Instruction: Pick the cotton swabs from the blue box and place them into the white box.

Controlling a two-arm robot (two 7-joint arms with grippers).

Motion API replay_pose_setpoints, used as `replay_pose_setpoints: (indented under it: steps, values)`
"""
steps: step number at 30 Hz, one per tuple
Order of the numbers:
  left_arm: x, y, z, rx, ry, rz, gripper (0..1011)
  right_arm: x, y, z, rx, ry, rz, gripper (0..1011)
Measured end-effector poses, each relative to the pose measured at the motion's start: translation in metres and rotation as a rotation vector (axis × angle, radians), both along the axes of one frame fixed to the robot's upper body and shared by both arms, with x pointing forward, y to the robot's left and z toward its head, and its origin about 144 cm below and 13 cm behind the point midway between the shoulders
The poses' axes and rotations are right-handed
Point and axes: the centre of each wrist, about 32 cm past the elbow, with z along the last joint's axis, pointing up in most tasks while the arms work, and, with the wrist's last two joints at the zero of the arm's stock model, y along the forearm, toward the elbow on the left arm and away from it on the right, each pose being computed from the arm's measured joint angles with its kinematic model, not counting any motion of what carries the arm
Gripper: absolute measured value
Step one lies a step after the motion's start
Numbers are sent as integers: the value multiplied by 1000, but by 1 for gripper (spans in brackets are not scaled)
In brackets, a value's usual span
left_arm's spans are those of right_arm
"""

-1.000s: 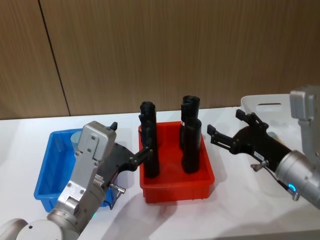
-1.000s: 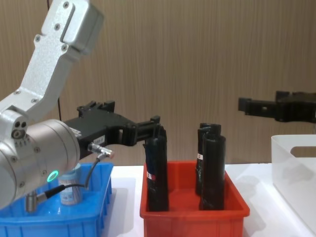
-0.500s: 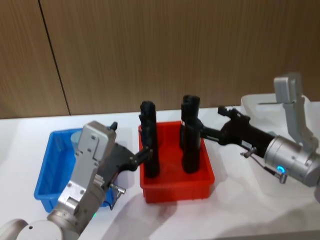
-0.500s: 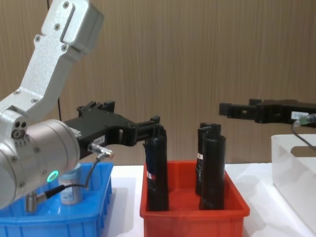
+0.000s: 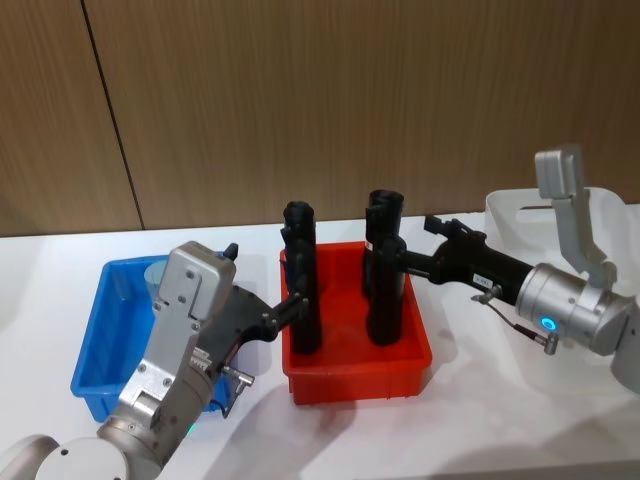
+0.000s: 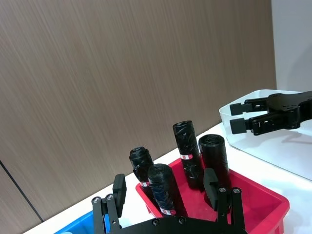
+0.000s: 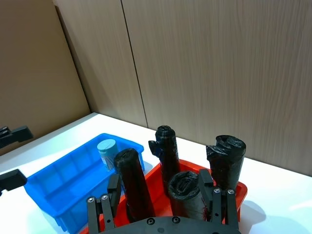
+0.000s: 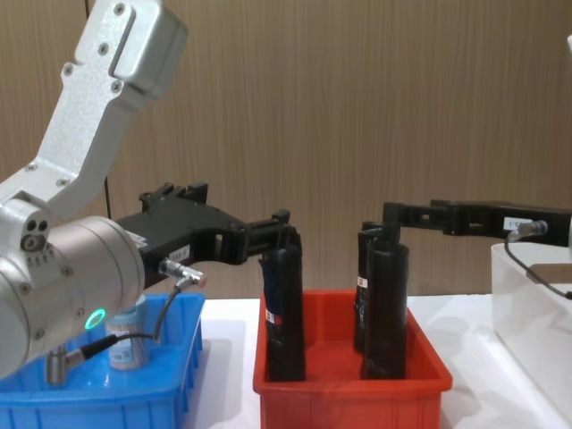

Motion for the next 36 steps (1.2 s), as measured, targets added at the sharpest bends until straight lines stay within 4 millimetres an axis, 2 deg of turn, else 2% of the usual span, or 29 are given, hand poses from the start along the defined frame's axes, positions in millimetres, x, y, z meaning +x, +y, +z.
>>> replay_pose_setpoints:
  steps: [13, 36]
  values:
    - [0, 0, 0, 0, 0, 0, 1004, 21, 1, -9, 20, 30, 9, 1001]
    - [0, 0, 0, 0, 0, 0, 1004, 46, 1, -24, 16, 69, 4, 1001]
